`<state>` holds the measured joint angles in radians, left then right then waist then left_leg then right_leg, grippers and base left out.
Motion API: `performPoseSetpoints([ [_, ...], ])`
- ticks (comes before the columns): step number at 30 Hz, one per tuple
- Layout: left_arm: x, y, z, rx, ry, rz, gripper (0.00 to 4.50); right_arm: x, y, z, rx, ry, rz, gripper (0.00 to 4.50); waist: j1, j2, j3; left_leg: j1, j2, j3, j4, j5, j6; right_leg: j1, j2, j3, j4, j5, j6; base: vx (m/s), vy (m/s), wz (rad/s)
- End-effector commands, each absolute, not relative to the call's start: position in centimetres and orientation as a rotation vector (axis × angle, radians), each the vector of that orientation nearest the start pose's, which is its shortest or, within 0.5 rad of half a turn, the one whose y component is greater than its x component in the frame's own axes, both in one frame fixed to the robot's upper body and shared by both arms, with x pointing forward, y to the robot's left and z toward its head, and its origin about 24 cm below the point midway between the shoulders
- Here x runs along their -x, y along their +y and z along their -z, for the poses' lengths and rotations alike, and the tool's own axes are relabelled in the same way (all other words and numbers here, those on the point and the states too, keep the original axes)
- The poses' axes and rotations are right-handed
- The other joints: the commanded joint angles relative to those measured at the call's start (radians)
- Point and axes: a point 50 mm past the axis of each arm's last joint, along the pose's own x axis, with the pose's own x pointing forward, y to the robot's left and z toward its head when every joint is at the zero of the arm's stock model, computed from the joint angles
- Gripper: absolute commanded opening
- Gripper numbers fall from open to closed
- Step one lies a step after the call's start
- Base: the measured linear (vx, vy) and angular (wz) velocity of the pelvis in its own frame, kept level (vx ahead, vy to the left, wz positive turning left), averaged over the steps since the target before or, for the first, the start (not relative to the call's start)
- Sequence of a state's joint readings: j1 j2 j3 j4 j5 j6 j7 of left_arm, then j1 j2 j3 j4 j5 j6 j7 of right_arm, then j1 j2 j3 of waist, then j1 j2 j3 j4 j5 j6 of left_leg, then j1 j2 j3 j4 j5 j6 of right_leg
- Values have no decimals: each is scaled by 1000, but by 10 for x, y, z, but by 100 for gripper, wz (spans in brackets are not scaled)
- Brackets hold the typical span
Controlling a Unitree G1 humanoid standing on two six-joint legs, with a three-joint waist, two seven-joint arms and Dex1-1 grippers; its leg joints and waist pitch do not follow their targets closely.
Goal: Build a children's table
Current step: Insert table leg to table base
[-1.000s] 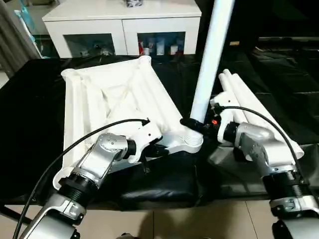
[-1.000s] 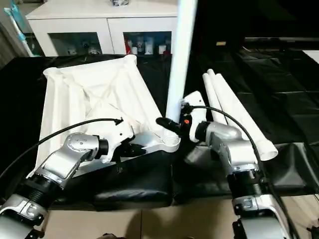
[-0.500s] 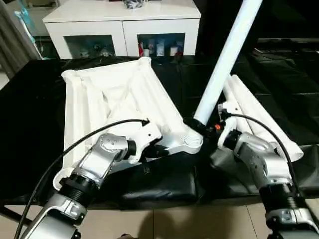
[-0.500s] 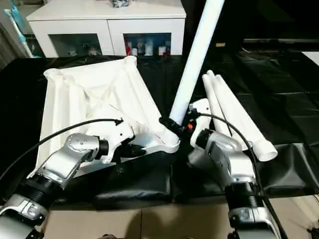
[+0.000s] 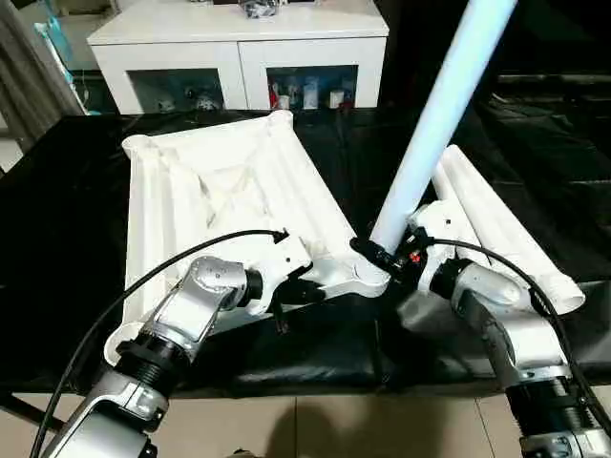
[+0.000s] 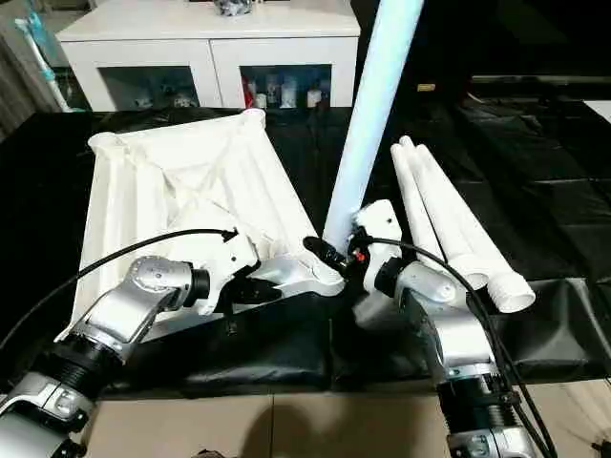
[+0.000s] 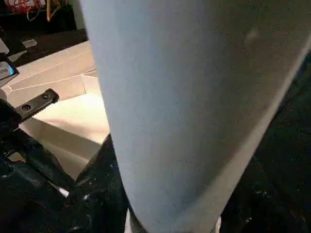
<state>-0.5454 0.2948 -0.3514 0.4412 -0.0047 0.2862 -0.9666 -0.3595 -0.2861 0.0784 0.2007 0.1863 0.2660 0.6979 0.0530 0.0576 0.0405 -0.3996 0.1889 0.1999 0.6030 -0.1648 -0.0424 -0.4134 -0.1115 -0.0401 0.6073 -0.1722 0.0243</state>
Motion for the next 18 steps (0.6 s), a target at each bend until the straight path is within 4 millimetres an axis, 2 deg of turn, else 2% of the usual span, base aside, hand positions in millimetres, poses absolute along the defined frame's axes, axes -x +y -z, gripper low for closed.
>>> performPoseSetpoints([
  [1, -317, 97, -58, -343, 391, 1169, 0, -295, -132, -36, 61, 386, -841, 186, -3, -17, -58, 24, 28, -20, -89, -353, 4, 32, -22, 21, -87, -361, -165, 0, 0, 0],
  [2, -317, 97, -58, -343, 391, 1167, 0, -299, -129, -37, 40, 408, -850, 186, -6, -26, -57, 24, 27, -20, -88, -359, 3, 31, -21, 21, -89, -368, -163, 0, 0, 0],
  [4, -317, 98, -58, -343, 391, 1167, 0, -300, -128, -38, 32, 413, -850, 186, -7, -19, -57, 26, 27, -20, -89, -368, -2, 29, -22, 21, -89, -382, -164, 0, 0, 0],
  [6, -317, 97, -58, -342, 391, 1165, 0, -304, -129, -39, 27, 423, -847, 186, -11, -29, -56, 25, 28, -20, -90, -376, -8, 28, -23, 22, -92, -395, -156, 0, 0, 0],
  [7, -317, 98, -58, -342, 391, 1165, 0, -305, -130, -39, 25, 428, -844, 186, -10, -27, -56, 26, 29, -22, -90, -376, -10, 28, -25, 22, -91, -394, -156, 0, 0, 0],
  [16, -317, 100, -58, -341, 397, 1171, 0, -311, -135, -33, 4, 487, -821, 186, -20, -30, -53, 30, 28, -24, -93, -434, -26, 22, -24, 20, -99, -452, -143, 0, 0, 0],
  [18, -317, 102, -57, -342, 407, 1182, 0, -310, -134, -32, -67, 510, -817, 186, -21, -26, -53, 29, 29, -26, -96, -443, -30, 22, -23, 20, -98, -443, -143, 0, 0, 0],
])
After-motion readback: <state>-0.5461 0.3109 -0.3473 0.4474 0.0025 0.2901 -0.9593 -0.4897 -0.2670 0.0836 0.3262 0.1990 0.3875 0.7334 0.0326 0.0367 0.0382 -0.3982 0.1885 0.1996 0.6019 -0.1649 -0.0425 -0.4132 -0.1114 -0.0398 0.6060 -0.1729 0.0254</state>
